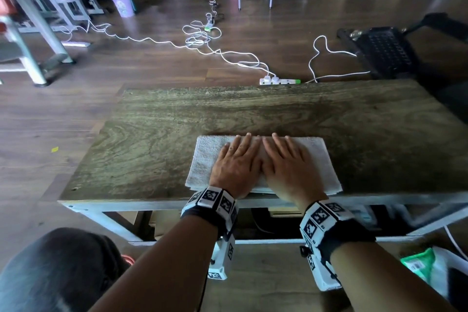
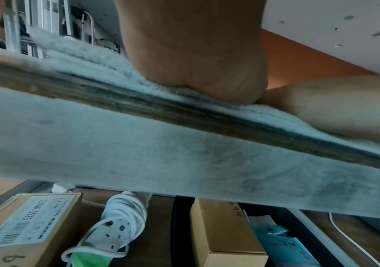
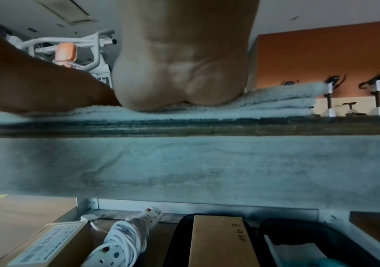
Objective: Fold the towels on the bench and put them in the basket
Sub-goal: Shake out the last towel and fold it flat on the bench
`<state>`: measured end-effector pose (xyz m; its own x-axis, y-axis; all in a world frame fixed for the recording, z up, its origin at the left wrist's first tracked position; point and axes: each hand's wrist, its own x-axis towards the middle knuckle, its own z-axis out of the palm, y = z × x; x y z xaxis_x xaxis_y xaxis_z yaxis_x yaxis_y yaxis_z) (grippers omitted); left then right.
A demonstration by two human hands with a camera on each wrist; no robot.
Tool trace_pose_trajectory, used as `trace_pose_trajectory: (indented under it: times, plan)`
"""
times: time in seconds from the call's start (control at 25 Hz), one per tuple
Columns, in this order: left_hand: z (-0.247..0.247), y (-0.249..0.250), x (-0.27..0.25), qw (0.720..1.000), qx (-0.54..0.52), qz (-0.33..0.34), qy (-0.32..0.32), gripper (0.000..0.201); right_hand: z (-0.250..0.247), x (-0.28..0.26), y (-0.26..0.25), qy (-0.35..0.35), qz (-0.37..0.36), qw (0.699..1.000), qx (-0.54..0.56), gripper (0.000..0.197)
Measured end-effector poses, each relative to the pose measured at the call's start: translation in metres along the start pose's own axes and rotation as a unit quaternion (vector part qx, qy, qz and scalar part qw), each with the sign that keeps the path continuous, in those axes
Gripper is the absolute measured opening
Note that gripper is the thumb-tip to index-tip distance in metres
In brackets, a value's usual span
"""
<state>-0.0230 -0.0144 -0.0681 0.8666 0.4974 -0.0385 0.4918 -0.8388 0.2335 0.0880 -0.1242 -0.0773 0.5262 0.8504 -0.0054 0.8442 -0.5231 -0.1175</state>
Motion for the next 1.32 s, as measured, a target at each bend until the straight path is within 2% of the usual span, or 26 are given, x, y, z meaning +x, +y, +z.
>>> trace_pose_trajectory:
  times: [0.16, 0.52, 0.76, 1.04, 1.12, 1.24, 1.32]
  plan:
    - [-0.001, -0.016, -0.008, 1.000, 0.005, -0.007, -0.002, 0.058, -0.004, -0.009, 0.012, -0.022, 0.029, 0.999, 0.012, 0.074]
    - [-0.008, -0.044, -0.020, 1.000, 0.001, -0.023, -0.002, 0.058, -0.004, -0.018, 0.028, 0.018, 0.067, 0.997, -0.018, 0.089]
    - [-0.007, -0.050, -0.023, 1.000, 0.007, -0.021, 0.004, 0.059, -0.004, -0.025, 0.037, 0.032, 0.091, 0.995, 0.021, 0.084]
    - [-0.008, -0.057, -0.027, 1.000, 0.014, -0.025, 0.006, 0.062, -0.007, -0.028, 0.039, 0.006, 0.107, 0.993, 0.052, 0.085]
    - [-0.006, -0.054, -0.027, 0.999, 0.023, -0.031, 0.006, 0.063, -0.015, -0.033, 0.033, 0.019, 0.094, 0.995, 0.030, 0.076]
    - [-0.008, -0.050, -0.024, 0.999, 0.024, -0.040, 0.007, 0.064, -0.029, -0.044, 0.009, 0.106, -0.038, 0.992, -0.049, 0.040]
    - [-0.011, -0.045, -0.025, 0.997, 0.009, -0.074, -0.012, 0.065, -0.034, -0.049, -0.006, 0.061, -0.095, 0.994, 0.002, 0.021]
